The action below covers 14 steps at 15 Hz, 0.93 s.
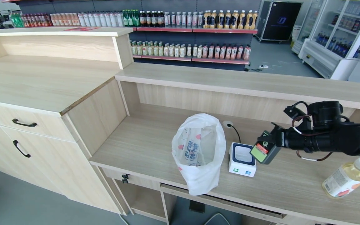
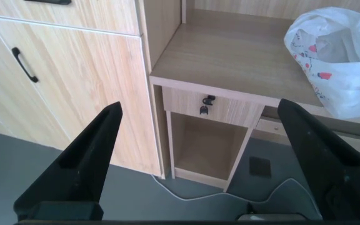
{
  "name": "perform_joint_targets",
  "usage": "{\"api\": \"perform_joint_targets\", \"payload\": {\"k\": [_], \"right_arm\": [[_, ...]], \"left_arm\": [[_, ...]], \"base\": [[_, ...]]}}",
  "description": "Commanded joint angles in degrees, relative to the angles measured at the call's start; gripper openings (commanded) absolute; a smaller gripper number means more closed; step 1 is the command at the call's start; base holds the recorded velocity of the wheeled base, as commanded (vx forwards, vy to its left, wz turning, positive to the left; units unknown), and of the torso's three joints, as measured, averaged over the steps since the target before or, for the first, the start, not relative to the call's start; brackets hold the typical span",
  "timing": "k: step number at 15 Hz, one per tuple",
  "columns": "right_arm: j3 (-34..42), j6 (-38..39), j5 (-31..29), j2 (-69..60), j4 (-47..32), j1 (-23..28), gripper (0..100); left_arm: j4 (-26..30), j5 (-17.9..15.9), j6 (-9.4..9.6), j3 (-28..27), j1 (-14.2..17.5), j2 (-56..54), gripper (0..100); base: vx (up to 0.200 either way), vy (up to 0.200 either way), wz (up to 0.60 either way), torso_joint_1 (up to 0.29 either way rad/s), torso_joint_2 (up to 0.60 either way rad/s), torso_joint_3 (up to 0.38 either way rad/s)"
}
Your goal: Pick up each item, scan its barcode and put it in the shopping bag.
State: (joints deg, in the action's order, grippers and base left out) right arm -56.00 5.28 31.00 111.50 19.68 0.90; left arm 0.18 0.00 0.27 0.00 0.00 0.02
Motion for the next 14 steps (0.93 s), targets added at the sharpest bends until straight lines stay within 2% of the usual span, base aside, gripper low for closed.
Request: {"api": "perform_joint_targets", "payload": {"k": [1,10,14], "right_arm": [[-0.25,-0.09,0.02,0.74,0.01,-0.11,0],[-0.51,-1.59,0.29,2.5,0.89,-1.25,0],[-0.6,-1.68,0.29,4.17,4.49,-2.48,0]], "left_arm": [[-0.01,0.0,0.0,0.0,0.0,-0.02,100],[-0.01,0.0,0.0,0.0,0.0,-0.02,100],[-0.01,0.0,0.0,0.0,0.0,-0.02,100]], "base": [[0.0,0.0,0.0,0.0,0.0,0.0],[0.0,0.0,0.0,0.0,0.0,0.0],[0.0,0.0,0.0,0.0,0.0,0.0]]}}
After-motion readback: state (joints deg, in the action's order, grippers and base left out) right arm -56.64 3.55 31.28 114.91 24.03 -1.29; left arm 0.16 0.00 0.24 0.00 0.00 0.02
